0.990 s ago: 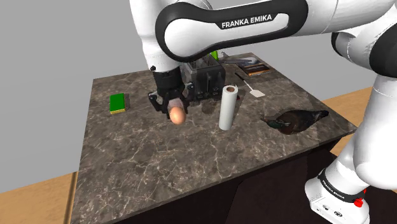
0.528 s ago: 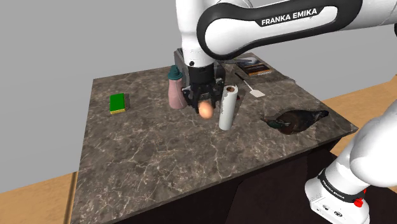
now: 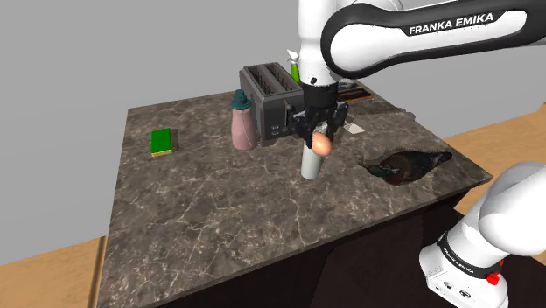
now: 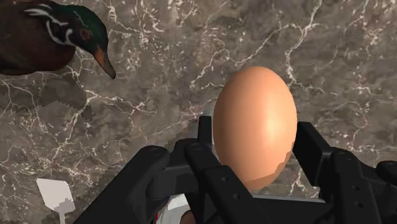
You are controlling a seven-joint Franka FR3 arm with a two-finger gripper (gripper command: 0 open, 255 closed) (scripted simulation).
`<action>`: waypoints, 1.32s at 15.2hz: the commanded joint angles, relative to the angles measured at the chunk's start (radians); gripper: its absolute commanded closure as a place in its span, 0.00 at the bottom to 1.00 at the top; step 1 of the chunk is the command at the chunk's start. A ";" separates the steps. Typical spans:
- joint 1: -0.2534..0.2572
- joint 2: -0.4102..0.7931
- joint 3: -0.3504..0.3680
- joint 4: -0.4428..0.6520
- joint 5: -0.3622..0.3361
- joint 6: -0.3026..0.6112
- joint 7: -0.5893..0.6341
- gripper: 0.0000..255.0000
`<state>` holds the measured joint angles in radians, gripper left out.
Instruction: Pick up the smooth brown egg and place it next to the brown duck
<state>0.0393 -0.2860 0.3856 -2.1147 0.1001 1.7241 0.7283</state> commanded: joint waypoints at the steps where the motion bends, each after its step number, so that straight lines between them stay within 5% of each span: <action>1: -0.009 -0.066 -0.034 -0.064 0.008 -0.002 -0.052 1.00; 10: -0.056 -0.300 -0.197 -0.272 -0.034 -0.033 -0.261 1.00; 20: -0.150 -0.475 -0.399 -0.401 -0.176 -0.074 -0.494 1.00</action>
<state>-0.0975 -0.7478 0.0111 -2.4946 -0.0560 1.6413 0.2628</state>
